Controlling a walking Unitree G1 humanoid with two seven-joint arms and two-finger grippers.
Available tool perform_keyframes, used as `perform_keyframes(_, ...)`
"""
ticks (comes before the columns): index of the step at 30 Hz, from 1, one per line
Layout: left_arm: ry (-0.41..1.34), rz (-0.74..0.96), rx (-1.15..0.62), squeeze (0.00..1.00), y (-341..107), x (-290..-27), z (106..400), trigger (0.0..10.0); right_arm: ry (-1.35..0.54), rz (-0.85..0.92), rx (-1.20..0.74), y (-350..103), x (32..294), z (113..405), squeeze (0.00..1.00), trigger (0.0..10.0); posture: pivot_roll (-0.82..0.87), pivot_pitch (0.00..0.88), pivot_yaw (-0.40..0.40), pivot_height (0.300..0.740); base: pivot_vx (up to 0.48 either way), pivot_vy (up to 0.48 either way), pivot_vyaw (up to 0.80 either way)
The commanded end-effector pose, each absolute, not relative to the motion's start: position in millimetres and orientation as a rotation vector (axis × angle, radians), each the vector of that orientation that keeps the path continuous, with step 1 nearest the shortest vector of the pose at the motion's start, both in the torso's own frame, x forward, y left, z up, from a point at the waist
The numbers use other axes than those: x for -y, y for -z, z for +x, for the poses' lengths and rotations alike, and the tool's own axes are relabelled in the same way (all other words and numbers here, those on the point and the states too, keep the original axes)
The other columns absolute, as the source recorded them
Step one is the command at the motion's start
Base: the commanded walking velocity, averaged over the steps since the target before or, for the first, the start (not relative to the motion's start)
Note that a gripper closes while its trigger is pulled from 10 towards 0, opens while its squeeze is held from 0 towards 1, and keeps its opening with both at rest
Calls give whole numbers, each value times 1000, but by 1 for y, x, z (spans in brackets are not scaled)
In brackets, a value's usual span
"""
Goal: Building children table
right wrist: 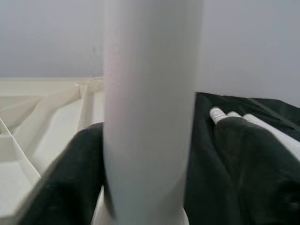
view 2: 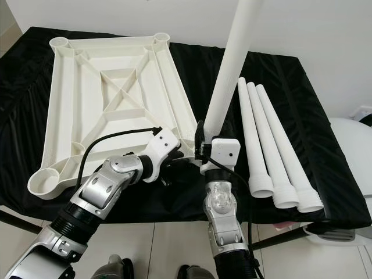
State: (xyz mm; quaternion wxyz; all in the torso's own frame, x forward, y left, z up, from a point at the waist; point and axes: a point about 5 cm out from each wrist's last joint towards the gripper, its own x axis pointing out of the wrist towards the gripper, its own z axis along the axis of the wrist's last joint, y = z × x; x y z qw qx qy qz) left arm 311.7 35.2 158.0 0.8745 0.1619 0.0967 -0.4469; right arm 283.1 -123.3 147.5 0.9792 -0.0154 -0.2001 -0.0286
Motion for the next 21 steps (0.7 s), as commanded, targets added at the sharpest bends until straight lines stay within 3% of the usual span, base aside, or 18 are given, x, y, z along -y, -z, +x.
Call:
perform_keyframes(1, 827, 340, -121, 0, -177, -48, 321, 10000, 176, -51, 251, -115, 153, 277, 1000, 10000, -41, 139, -56, 740, 0, 0, 0)
perform_keyframes(8, 823, 337, -120, 0, -177, -49, 322, 10000, 143, -44, 267, -118, 152, 279, 1000, 10000, -40, 140, -58, 740, 0, 0, 0)
perform_keyframes(9, 822, 336, -120, 0, -177, -49, 322, 10000, 122, -40, 270, -119, 151, 280, 573, 10000, -41, 141, -59, 740, 0, 0, 0)
perform_keyframes(10, 822, 336, -120, 0, -177, -49, 322, 10000, 122, -40, 270, -119, 151, 280, 573, 10000, -41, 141, -59, 740, 0, 0, 0)
perform_keyframes(11, 822, 336, -119, 0, -178, -49, 322, 10000, 104, -34, 272, -120, 151, 280, 0, 10000, -40, 141, -59, 740, 0, 0, 0)
perform_keyframes(21, 822, 341, -118, 0, -178, -50, 322, 10000, -94, 6, 272, -128, 157, 290, 0, 10000, -44, 141, -60, 740, 0, 0, 0)
